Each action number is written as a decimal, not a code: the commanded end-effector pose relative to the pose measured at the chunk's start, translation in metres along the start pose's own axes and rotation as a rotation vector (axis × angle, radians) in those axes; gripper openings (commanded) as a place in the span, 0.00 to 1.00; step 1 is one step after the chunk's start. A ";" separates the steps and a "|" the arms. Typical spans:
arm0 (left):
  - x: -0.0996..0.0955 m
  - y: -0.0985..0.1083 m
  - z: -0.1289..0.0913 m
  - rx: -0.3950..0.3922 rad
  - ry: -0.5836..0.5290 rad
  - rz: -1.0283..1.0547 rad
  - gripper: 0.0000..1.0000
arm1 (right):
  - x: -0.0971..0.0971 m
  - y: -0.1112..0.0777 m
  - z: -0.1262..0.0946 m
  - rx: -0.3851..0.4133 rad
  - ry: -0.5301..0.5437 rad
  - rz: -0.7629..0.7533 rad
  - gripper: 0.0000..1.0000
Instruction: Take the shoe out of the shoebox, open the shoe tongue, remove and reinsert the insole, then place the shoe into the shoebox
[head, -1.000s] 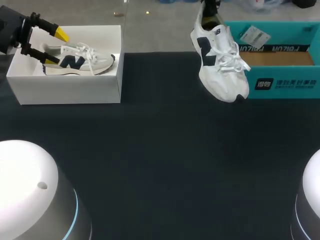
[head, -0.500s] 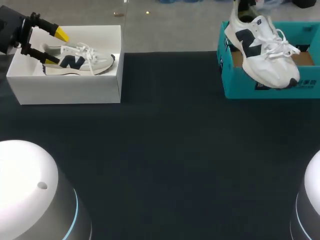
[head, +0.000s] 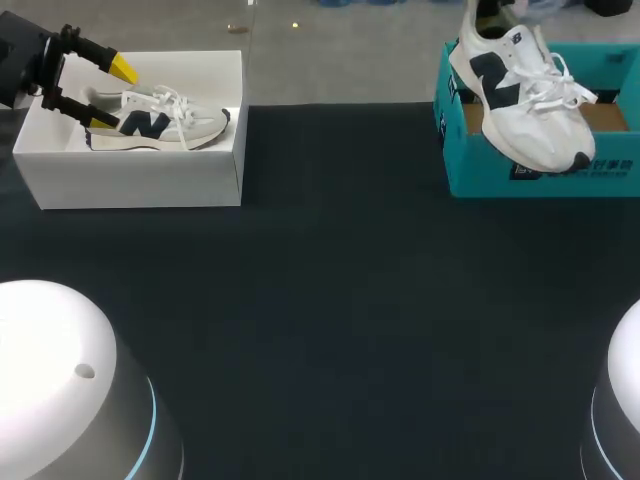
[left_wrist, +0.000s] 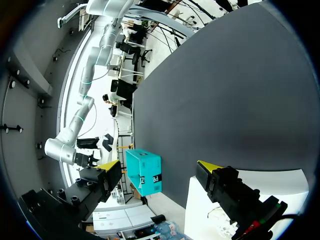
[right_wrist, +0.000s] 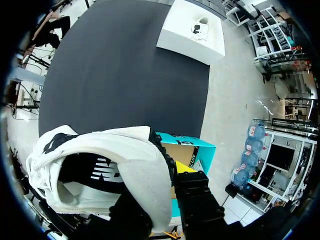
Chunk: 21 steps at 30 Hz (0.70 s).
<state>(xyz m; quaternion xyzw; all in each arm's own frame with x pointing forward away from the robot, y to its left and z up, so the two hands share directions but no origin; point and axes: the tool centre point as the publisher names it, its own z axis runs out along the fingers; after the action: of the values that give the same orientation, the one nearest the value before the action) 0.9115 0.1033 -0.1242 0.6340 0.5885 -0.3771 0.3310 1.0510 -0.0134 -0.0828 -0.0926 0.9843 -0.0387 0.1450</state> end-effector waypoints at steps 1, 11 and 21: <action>0.000 -0.001 0.000 0.000 0.003 0.000 1.00 | 0.000 0.000 -0.001 0.001 0.002 0.000 0.00; 0.000 -0.001 0.000 0.000 0.003 0.000 1.00 | -0.038 -0.092 0.024 0.034 -0.039 0.017 0.00; 0.000 -0.001 0.000 0.000 0.003 0.000 1.00 | -0.033 -0.171 0.038 0.088 -0.049 -0.013 0.00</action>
<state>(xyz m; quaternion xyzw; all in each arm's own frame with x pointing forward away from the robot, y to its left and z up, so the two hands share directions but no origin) 0.9115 0.1034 -0.1242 0.6340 0.5885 -0.3770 0.3310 1.1283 -0.1558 -0.0917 -0.0829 0.9778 -0.0917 0.1690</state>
